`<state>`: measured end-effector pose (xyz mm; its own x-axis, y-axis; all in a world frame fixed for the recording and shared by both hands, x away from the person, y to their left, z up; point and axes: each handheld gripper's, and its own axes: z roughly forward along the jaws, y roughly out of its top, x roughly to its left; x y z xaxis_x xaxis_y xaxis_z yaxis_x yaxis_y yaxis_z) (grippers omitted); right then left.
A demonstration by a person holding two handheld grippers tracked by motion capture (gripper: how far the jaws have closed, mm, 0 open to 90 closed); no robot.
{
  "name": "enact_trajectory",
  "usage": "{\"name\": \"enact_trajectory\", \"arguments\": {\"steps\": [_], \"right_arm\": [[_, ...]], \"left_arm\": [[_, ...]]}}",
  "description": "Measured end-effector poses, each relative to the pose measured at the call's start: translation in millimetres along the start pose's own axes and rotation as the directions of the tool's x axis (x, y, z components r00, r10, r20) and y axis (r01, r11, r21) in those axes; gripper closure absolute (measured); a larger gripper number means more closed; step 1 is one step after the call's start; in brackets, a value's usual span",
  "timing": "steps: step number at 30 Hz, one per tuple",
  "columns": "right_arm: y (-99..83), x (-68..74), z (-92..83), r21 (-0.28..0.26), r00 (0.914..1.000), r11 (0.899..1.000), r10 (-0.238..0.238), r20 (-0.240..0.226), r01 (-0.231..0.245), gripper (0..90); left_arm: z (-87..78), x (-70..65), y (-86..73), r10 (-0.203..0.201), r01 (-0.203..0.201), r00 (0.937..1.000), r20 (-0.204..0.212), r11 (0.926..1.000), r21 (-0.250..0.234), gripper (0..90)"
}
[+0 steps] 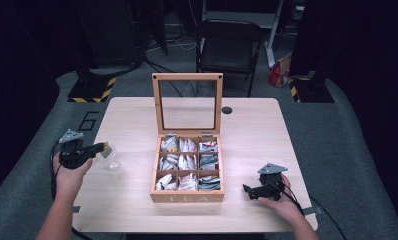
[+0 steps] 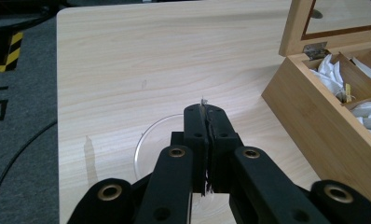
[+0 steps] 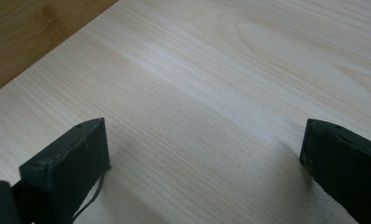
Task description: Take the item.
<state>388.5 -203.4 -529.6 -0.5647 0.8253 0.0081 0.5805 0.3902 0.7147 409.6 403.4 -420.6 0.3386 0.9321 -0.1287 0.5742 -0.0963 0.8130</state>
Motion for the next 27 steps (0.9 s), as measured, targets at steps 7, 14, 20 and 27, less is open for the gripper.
{"name": "enact_trajectory", "arguments": {"steps": [7, 14, 20, 27], "right_arm": [[0.0, 0.1, 0.0, 0.000, 1.0000, 1.000, 0.002, 0.000, -0.002, 0.6], [0.0, -0.1, 0.0, 0.000, 1.0000, 1.000, -0.002, 0.000, 0.002, 0.5], [0.0, 0.0, 0.0, 0.000, 1.0000, 1.000, 0.000, 0.000, 0.000, 0.6], [0.0, 0.0, 0.0, 0.000, 1.0000, 1.000, 0.000, 0.000, 0.000, 0.5]], "left_arm": [[5.2, -1.1, -3.8, -0.005, 0.005, 1.0000, -0.001, 1.0000, 0.006, 88.4], [8.6, -2.2, -7.4, -0.006, 0.006, 1.0000, 0.004, 0.9997, 0.023, 88.4], [11.8, -1.8, -10.7, -0.003, 0.003, 1.0000, 0.002, 0.9993, 0.038, 88.2], [12.6, -2.1, -12.5, -0.016, 0.015, 0.9999, 0.003, 0.9994, 0.031, 83.4]]}}
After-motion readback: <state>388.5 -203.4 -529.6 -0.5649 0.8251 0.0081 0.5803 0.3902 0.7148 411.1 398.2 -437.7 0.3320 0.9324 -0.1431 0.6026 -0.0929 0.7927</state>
